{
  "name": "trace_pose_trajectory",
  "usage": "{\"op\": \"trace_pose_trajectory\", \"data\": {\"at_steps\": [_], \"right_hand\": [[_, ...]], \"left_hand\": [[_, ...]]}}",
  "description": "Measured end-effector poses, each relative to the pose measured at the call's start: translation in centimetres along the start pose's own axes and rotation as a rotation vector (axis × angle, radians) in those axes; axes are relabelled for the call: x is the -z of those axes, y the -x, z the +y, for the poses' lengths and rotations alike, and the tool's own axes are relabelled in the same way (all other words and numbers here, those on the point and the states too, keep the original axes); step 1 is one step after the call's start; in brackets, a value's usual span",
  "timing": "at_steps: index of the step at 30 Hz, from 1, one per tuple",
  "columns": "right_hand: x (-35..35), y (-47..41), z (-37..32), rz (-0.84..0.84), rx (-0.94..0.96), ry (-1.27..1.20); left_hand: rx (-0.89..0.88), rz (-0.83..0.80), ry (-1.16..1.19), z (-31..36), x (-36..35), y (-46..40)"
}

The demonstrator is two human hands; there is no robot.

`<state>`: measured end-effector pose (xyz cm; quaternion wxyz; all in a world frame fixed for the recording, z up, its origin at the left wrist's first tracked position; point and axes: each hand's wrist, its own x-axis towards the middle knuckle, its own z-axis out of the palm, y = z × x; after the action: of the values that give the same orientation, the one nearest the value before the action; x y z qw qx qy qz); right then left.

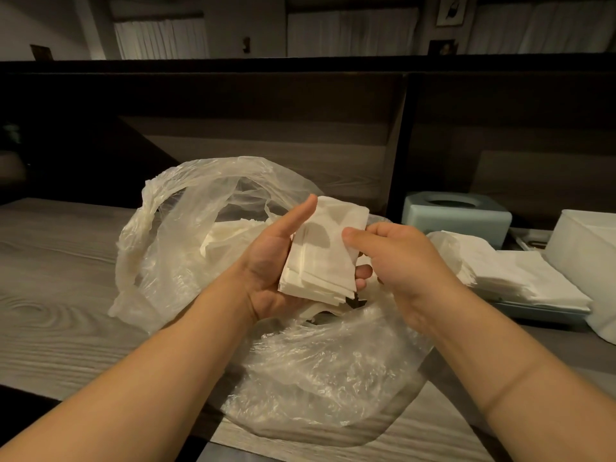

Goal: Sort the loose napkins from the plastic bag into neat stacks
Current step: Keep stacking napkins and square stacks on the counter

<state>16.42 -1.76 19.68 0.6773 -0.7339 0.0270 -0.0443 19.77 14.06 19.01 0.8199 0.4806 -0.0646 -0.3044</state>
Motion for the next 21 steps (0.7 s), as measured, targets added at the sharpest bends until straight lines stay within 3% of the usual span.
{"op": "trace_pose_trajectory", "data": {"at_steps": [4,7,9,12,15,21], "right_hand": [[-0.3,0.2,-0.1,0.079,0.053,0.084],[-0.1,0.1,0.3,0.183,0.349,0.318],[0.1,0.2,0.4,0.105,0.509,0.465],[-0.1,0.6,0.8,-0.043,0.600,0.644],[-0.2,0.4,1.1,-0.060,0.671,0.779],[-0.2,0.1,1.5,-0.022,0.803,0.820]], "left_hand": [[0.019,-0.005,0.013,-0.1,-0.1,0.2],[0.008,0.012,0.076,0.1,0.2,-0.2],[0.003,0.002,0.100,0.2,0.4,-0.3],[0.023,-0.045,0.104,0.3,0.5,-0.4],[0.024,-0.041,0.103,0.4,0.6,-0.5],[0.018,0.007,0.102,0.4,0.6,-0.7]]}}
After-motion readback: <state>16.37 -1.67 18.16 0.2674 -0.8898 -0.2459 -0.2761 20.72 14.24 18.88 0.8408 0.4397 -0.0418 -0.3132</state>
